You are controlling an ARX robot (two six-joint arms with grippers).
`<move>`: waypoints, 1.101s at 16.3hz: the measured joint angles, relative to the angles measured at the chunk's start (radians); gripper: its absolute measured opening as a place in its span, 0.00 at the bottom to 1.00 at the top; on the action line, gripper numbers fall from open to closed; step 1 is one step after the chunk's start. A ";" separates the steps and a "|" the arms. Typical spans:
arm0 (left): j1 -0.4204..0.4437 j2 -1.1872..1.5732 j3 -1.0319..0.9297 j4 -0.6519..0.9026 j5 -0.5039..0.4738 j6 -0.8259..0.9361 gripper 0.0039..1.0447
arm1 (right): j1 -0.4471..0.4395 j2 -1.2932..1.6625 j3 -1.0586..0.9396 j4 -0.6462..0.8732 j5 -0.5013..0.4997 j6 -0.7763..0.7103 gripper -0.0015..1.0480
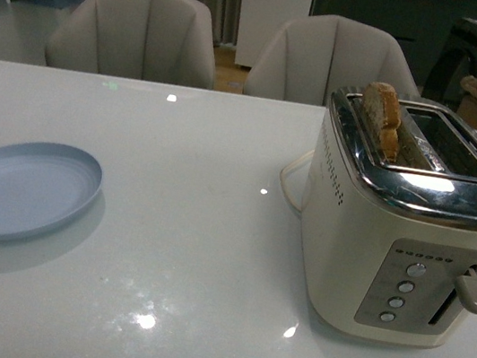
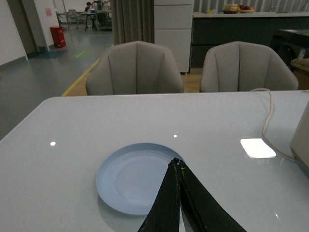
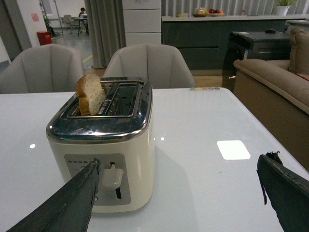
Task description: Left arm holds plate, right arm toasts bread
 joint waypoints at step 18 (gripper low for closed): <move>0.000 -0.404 -0.085 -0.309 0.000 0.000 0.01 | 0.000 0.000 0.000 0.000 0.000 0.000 0.94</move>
